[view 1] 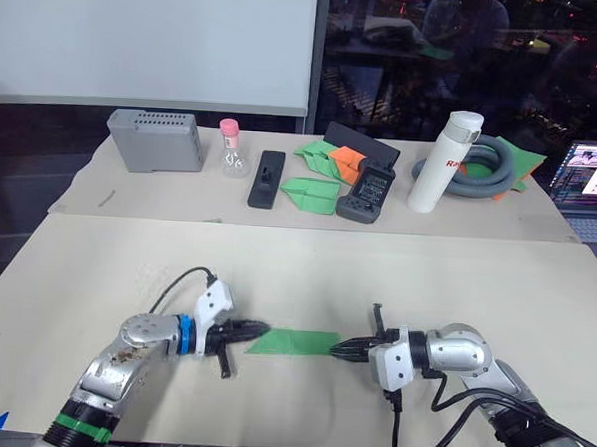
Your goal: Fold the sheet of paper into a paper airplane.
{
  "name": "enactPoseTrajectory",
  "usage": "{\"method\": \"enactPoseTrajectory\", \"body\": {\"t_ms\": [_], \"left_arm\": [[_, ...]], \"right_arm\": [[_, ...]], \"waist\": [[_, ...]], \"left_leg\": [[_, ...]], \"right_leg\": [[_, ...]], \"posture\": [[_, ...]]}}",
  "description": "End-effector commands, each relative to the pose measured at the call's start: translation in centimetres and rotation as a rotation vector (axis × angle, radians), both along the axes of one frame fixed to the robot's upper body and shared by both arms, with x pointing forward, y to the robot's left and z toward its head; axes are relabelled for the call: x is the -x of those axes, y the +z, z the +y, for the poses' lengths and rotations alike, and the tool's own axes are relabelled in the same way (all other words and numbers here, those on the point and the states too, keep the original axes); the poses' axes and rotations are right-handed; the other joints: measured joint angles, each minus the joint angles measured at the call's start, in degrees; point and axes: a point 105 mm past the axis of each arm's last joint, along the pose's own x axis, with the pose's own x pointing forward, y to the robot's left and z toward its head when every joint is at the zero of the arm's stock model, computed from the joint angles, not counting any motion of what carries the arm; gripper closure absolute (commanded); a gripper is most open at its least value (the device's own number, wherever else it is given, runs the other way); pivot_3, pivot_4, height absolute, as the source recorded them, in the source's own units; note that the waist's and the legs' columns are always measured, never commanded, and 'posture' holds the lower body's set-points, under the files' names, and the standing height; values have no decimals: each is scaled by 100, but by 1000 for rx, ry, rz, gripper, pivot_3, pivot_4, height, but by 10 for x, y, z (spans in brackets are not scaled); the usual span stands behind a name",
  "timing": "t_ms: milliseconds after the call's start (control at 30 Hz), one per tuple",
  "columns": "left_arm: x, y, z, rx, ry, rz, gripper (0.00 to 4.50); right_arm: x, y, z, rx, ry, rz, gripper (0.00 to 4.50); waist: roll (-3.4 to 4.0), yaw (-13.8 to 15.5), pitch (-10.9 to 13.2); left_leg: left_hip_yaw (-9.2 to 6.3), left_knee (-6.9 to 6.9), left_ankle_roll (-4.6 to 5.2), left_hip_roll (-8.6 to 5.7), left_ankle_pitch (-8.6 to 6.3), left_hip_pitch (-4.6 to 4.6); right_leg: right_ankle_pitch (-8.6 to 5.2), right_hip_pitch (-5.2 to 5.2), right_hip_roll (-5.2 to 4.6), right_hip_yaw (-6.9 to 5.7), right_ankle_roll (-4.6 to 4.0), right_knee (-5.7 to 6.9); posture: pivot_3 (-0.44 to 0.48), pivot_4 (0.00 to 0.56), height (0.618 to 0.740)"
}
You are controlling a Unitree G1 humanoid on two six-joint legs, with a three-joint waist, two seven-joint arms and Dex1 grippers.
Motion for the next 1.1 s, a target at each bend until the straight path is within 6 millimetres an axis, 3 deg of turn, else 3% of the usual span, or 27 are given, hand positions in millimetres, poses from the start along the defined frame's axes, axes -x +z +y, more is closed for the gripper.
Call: {"method": "enactPoseTrajectory", "body": {"t_ms": [33, 167, 300, 500, 733, 833, 1033, 1100], "left_arm": [[-1, 23, -12, 75, -48, -28, 4500], [7, 23, -31, 75, -115, -20, 4500], [13, 9, -42, 4, -154, -24, 4500], [9, -18, -40, -212, -184, -54, 4500], [14, -33, -42, -253, -213, -23, 4500], [16, -36, -41, -254, -216, -16, 4500], [18, -36, -39, -248, -215, -6, 4500], [19, -37, -39, -248, -214, -4, 4500]], "right_arm": [[0, -13, -7, 64, -26, 33, 4470], [-1, -14, -9, 71, -39, 33, 4470], [-1, -14, -10, 76, -43, 32, 4470], [-1, -14, -12, 86, -54, 45, 4470], [-4, 0, -11, 34, -81, 51, 4470], [-1, 8, -13, 14, -84, 67, 3597], [5, 56, -12, -98, -136, 70, 1435], [-2, 66, -9, -157, -203, 116, 1435]], "waist": [[0, -10, 0], [0, -31, 0], [0, -31, 0], [0, -22, 0], [1, 8, -1], [2, 31, -2], [6, 45, -4], [6, 40, -4]], "left_leg": [[0, 0, 0, 0, 0, 0], [0, -3, -5, 0, 0, 2], [0, -3, -4, 0, 0, 1], [0, -4, -1, 0, -2, 2], [-5, -4, 5, 0, -5, 6], [-5, -4, 7, 0, -7, 4], [-7, -7, 19, -2, -14, -14], [-7, -7, 18, 0, -14, -17]], "right_leg": [[0, 0, 0, 0, 0, 1], [0, 0, -1, 5, 0, 4], [0, 1, -1, 7, 0, 1], [0, 2, -3, 8, 0, -3], [0, 10, -41, 3, 0, -14], [0, 10, -47, 2, 0, -14], [0, 2, -63, -4, 0, -30], [1, 1, -64, -4, 1, -35]], "posture": [[0, 150, 740], [0, 150, 740], [0, 150, 740], [0, 150, 740], [0, 150, 740], [0, 150, 740], [0, 150, 740], [0, 150, 740]]}}
